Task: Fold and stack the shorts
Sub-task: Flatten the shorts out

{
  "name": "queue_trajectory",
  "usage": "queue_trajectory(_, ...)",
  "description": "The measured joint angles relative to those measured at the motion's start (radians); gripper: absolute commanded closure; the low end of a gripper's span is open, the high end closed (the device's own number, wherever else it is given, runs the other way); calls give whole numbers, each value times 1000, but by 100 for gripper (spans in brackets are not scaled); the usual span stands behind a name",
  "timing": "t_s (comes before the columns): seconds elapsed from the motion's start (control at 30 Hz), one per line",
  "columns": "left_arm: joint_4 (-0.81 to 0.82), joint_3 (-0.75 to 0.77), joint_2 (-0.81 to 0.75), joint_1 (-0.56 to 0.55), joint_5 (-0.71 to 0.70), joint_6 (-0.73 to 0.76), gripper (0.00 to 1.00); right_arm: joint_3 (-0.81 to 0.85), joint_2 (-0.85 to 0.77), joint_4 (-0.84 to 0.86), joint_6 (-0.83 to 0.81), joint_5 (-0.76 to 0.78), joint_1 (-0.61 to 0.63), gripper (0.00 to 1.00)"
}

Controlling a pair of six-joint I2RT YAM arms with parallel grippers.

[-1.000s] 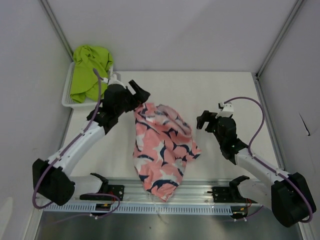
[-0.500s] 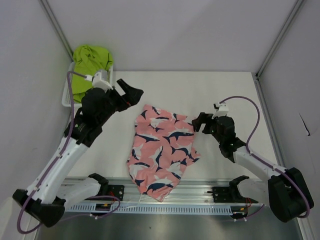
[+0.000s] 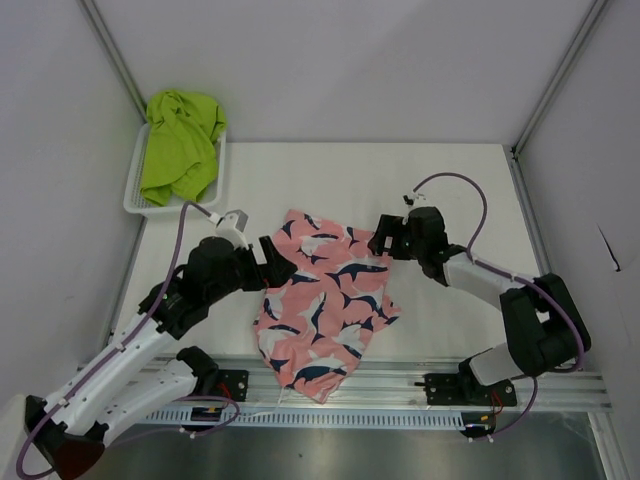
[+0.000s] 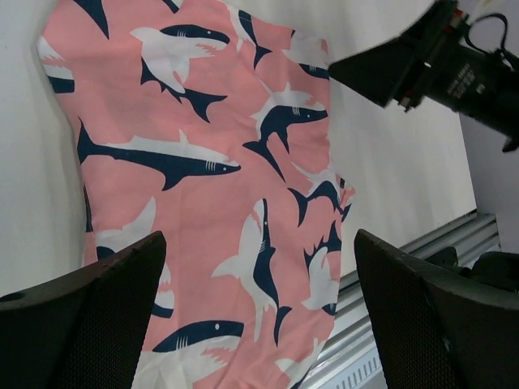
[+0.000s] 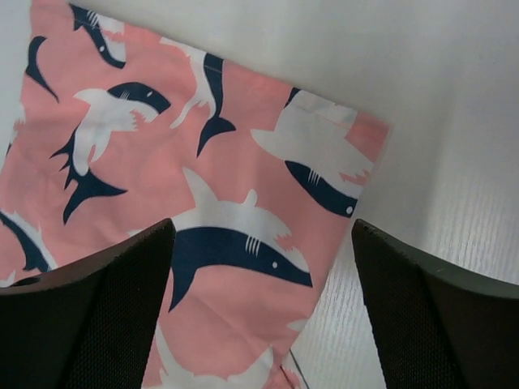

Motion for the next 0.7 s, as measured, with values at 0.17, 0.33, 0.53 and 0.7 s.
queue_trajectory(0.17, -13, -45, -87, -25, -29, 6, 1, 138, 147, -101, 42, 6, -10, 26)
queue_trajectory(0.33, -23, -87, -130, -27, -37, 6, 1, 217, 238, -173, 69, 3, -29, 37)
queue_trajectory(0.53, -33, -95, -140, -28, -39, 8, 1, 241, 287, -238, 75, 5, -42, 53)
queue_trajectory(0.7, -34, -110, -143, -31, -38, 15, 1, 286, 323, -277, 72, -20, -42, 100)
